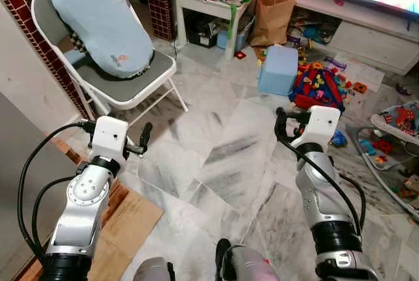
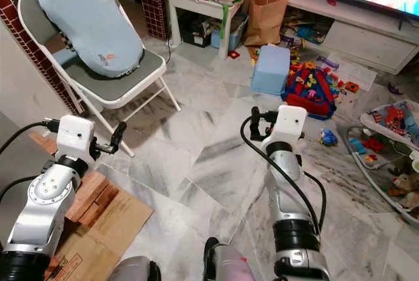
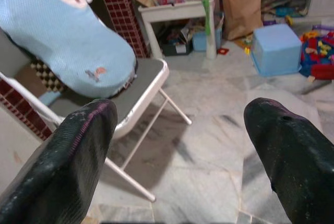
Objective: Restocking fridge
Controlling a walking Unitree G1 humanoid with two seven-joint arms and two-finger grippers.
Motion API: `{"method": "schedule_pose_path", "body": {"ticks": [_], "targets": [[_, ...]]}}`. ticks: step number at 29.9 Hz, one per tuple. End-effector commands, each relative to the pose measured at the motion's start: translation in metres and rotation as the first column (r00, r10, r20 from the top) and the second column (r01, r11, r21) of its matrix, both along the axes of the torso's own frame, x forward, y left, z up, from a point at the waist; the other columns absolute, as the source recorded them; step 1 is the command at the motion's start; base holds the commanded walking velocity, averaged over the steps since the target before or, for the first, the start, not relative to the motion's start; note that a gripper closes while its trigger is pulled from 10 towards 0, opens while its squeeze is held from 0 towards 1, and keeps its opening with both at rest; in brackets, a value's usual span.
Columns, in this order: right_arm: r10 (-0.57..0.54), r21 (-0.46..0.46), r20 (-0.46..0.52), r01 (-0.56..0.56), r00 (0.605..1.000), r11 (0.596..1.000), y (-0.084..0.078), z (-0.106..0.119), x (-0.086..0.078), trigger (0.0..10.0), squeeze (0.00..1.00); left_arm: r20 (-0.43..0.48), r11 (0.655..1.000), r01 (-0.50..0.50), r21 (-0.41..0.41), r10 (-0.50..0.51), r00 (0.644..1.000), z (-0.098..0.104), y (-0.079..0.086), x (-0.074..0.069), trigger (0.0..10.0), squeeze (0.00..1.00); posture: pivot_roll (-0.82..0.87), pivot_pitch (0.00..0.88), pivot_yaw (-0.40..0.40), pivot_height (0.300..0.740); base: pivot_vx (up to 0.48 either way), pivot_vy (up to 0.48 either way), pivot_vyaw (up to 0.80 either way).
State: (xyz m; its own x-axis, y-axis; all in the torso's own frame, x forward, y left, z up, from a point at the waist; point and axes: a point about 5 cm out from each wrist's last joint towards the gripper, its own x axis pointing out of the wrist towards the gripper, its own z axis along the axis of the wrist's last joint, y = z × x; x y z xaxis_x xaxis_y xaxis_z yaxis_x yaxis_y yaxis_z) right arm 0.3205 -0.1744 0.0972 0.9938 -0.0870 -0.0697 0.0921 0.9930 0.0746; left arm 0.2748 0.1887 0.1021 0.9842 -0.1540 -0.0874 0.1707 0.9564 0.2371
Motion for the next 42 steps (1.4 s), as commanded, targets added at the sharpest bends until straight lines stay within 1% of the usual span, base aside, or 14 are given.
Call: {"method": "schedule_pose_path", "body": {"ticks": [1,5,9,10,12,15,19,22,26,29,31,34,38,42], "targets": [[0.026,-0.001,0.017,-0.026,1.0,1.0,0.005,0.004,0.005,10.0,0.0,-0.019,1.0,0.01,0.007,-0.01,1.0,-0.007,-0.003,-0.001,10.0,0.0,0.08,0.059,-0.024,0.74,0.0,0.0,0.0],[0.13,0.017,0.004,-0.13,0.991,0.991,0.023,0.007,0.015,10.0,0.0,-0.079,1.0,0.024,0.012,-0.023,0.997,-0.022,-0.008,0.002,10.0,0.0,0.08,0.025,-0.025,0.74,0.0,0.0,0.0],[0.171,-0.008,0.035,-0.171,0.985,0.985,0.03,0.014,0.02,10.0,0.0,-0.091,0.999,0.043,0.02,-0.041,0.995,-0.026,-0.011,0.002,10.0,0.0,0.08,0.009,-0.02,0.74,0.0,0.0,0.0],[0.175,0.005,0.042,-0.175,0.984,0.985,0.033,0.017,0.026,10.0,0.0,-0.093,0.999,0.044,0.026,-0.042,0.995,-0.028,-0.013,0.006,10.0,0.0,0.08,0.004,-0.017,0.74,0.0,0.0,0.0],[0.179,0.005,0.046,-0.18,0.983,0.984,0.033,0.019,0.027,10.0,0.0,-0.09,0.998,0.049,0.029,-0.046,0.995,-0.028,-0.014,0.007,10.0,0.0,0.08,0.004,-0.014,0.74,0.0,0.0,0.0],[0.196,-0.008,0.073,-0.195,0.978,0.981,0.037,0.025,0.033,10.0,0.0,-0.062,0.997,0.064,0.046,-0.061,0.996,-0.022,-0.019,0.015,10.0,0.0,0.08,0.0,-0.014,0.74,0.0,0.0,0.0],[0.198,0.007,0.093,-0.199,0.976,0.98,0.04,0.027,0.036,10.0,0.0,-0.037,0.997,0.066,0.043,-0.064,0.997,-0.017,-0.025,0.022,10.0,0.0,0.09,0.0,-0.038,0.74,0.0,0.0,0.0],[0.198,-0.002,0.09,-0.199,0.976,0.98,0.038,0.025,0.035,10.0,0.0,-0.041,0.996,0.075,0.052,-0.073,0.996,-0.021,-0.028,0.024,10.0,0.0,0.09,0.0,-0.041,0.74,0.0,0.0,0.0],[0.162,0.0,0.097,-0.162,0.982,0.987,0.027,0.023,0.034,10.0,0.0,-0.037,0.994,0.102,0.05,-0.1,0.994,-0.022,-0.035,0.022,10.0,0.0,0.1,0.0,-0.054,0.74,0.0,0.0,0.0],[0.144,-0.002,0.081,-0.144,0.986,0.99,0.022,0.017,0.032,10.0,0.0,-0.044,0.993,0.103,0.049,-0.101,0.994,-0.023,-0.034,0.02,10.0,0.0,0.1,0.0,-0.057,0.74,0.0,0.0,0.0],[0.133,0.002,0.068,-0.133,0.989,0.991,0.019,0.013,0.031,10.0,0.0,-0.055,0.995,0.095,0.041,-0.093,0.994,-0.026,-0.032,0.019,10.0,0.0,0.1,0.0,-0.057,0.74,0.0,0.0,0.0],[0.123,-0.015,0.062,-0.122,0.991,0.992,0.013,0.008,0.026,10.0,0.0,-0.094,0.998,0.056,0.013,-0.055,0.994,-0.038,-0.024,0.01,10.0,0.0,0.08,0.0,-0.055,0.74,0.0,0.0,0.0],[0.091,-0.04,0.052,-0.089,0.994,0.995,-0.001,-0.001,0.016,10.0,0.0,-0.084,0.998,-0.063,-0.027,0.061,0.995,-0.046,-0.008,0.0,10.0,0.0,0.07,0.0,-0.057,0.74,0.0,0.0,0.0],[0.074,-0.039,0.064,-0.072,0.995,0.997,-0.008,-0.003,0.008,10.0,0.0,-0.068,0.993,-0.106,-0.056,0.102,0.992,-0.045,-0.001,-0.007,10.0,0.0,0.06,0.0,-0.056,0.74,0.0,0.0,0.0]]}}
